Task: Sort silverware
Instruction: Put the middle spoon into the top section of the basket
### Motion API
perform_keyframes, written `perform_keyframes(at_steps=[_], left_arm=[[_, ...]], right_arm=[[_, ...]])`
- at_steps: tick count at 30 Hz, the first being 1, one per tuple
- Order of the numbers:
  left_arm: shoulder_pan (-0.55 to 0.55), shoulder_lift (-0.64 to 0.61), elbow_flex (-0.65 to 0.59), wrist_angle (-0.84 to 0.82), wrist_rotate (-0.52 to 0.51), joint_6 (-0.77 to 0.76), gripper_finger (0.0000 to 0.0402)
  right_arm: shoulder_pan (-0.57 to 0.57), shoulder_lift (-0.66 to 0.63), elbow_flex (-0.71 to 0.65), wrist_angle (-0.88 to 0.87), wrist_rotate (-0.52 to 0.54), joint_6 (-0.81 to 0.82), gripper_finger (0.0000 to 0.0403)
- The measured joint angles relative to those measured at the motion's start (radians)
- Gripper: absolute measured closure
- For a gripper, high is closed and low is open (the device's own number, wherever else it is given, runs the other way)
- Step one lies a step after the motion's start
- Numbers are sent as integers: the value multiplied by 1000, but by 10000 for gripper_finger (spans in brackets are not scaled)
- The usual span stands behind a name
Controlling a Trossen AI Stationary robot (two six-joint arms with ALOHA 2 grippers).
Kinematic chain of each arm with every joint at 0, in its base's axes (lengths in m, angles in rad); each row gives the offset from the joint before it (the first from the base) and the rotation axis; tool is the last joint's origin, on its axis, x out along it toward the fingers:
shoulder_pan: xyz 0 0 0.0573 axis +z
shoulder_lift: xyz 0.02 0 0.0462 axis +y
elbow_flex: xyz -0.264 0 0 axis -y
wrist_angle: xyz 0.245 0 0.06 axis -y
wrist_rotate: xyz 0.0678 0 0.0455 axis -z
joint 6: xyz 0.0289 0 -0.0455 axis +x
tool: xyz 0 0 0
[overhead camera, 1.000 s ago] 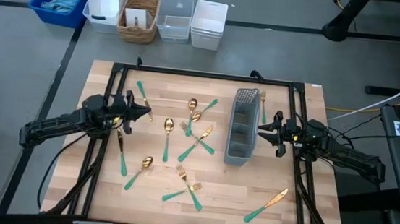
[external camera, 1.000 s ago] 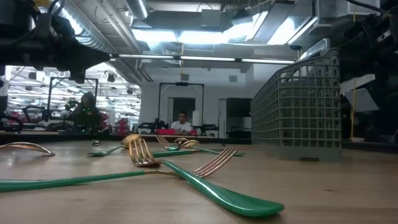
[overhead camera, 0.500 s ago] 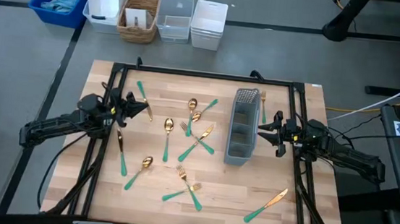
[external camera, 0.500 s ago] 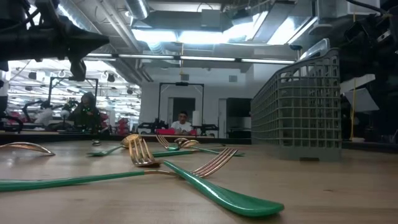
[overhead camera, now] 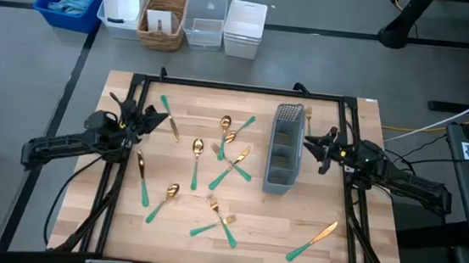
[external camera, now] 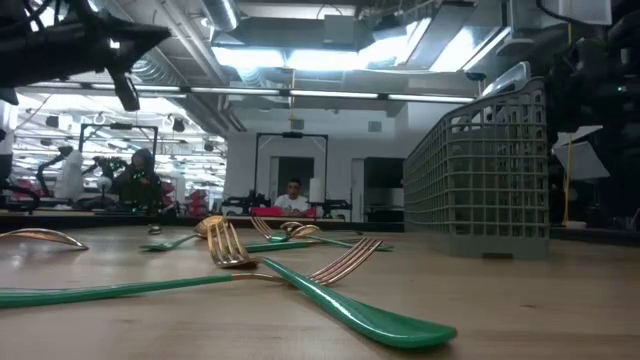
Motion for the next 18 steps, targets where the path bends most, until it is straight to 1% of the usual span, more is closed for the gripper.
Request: perform_keyframes(at_steps=[6,9,14,18], left_arm=[[-115,152,0,196,-53,84,398],[-164,248,0,267,-64,83,398],[-210,394,12,277,-132,-27,398],[-245,529,62,264,-152,-72,398]], right_arm=[[0,0,96,-93,129,6,276],[0,1,145,-131,180,6,276],[0,1,216,-257,258,7,276],[0,8,263,-351,299,16,276]])
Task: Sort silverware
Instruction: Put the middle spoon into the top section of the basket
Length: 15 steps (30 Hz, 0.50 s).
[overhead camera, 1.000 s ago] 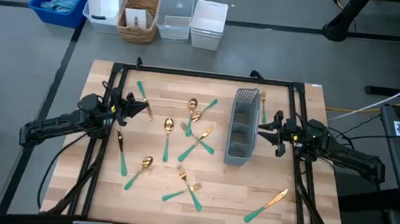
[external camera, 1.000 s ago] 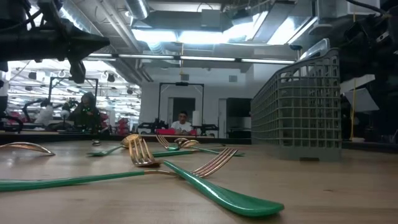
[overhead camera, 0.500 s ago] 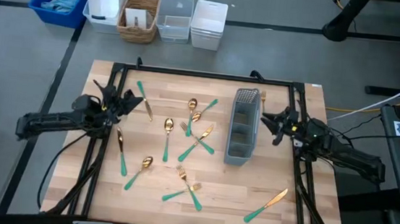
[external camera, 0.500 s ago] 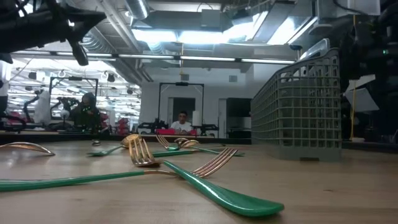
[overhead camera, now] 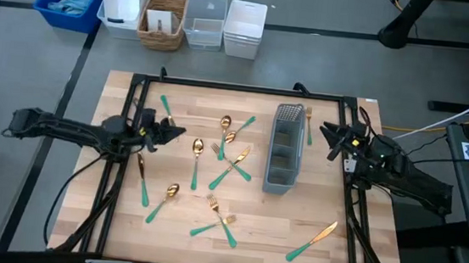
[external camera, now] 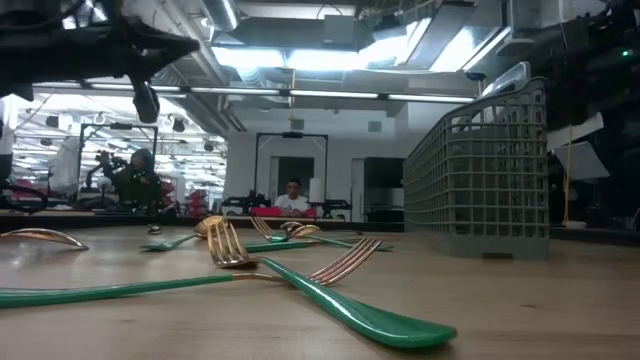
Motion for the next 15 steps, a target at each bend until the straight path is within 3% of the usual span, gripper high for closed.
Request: perform_keyframes(at_steps=[9,15], left_arm=[[-65,275,237,8,-17,80,398],[-102,462,345,-11,-4,46,398]], right_arm=[[0,42,21,-24,2,13,276],[0,72,21,-23,1,13,276]])
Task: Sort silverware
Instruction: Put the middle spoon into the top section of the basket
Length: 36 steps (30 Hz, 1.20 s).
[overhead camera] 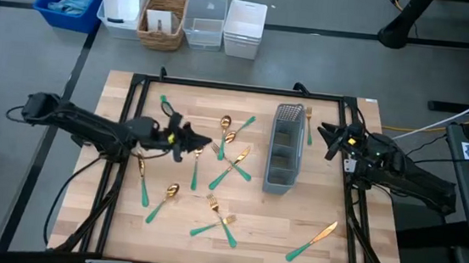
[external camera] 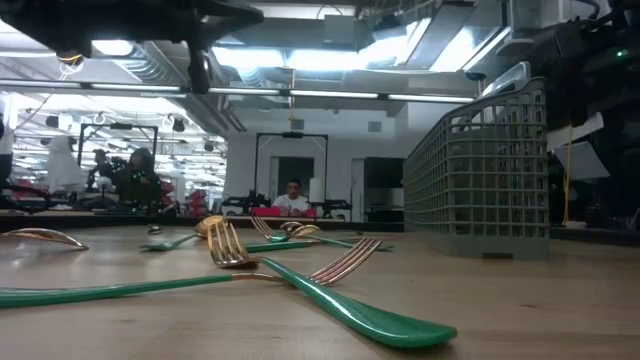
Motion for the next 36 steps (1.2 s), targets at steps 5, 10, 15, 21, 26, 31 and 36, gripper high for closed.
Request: perform_keyframes(at_steps=[5,10,15,21,26,31,36], left_arm=[[-27,68,25,1,83,45,398],[-63,81,84,-221,98,41,398],[-71,89,264,-871,23,-123,400],[-68,151,416,-1311,-92,-318,401],[-68,226,410,-1319,-86,-372,401],[-68,298,410,-1312,-74,-334,400],[-49,356,410,-1307,-74,-328,400]], right_arm=[[0,0,0,1,0,0,276],[0,0,0,1,0,-1,276],[0,0,0,1,0,-1,276],[0,0,0,2,0,-1,276],[0,0,0,2,1,-1,276],[0,0,0,2,0,-1,276],[0,0,0,2,0,-1,276]])
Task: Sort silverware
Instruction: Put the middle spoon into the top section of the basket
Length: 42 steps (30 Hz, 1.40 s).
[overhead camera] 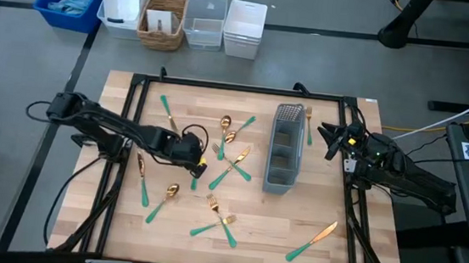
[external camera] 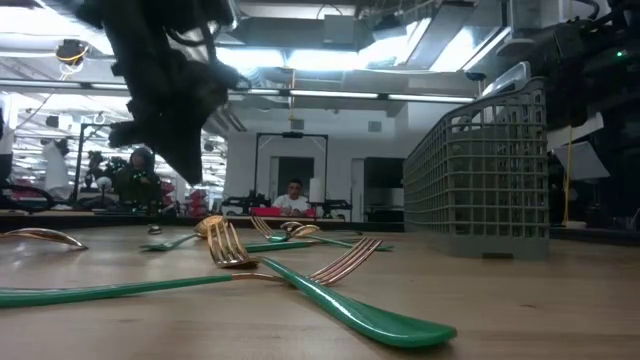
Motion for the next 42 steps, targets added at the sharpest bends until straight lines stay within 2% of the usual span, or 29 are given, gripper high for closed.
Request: perform_keyframes(at_steps=[6,12,18,28,36,42], left_arm=[[34,68,-1,22,5,-4,398],[77,99,-1,16,18,50,366],[107,99,-1,18,24,19,348],[111,155,-1,50,49,-30,275],[111,233,2,47,45,-54,282],[111,243,1,43,41,-65,320]], right_arm=[[0,0,0,-1,0,0,276],[0,0,0,-1,-9,0,276],[0,0,0,-1,-9,-1,276],[0,0,0,-2,-9,0,276],[0,0,0,-8,-9,-1,276],[0,0,0,-11,-9,-1,276]])
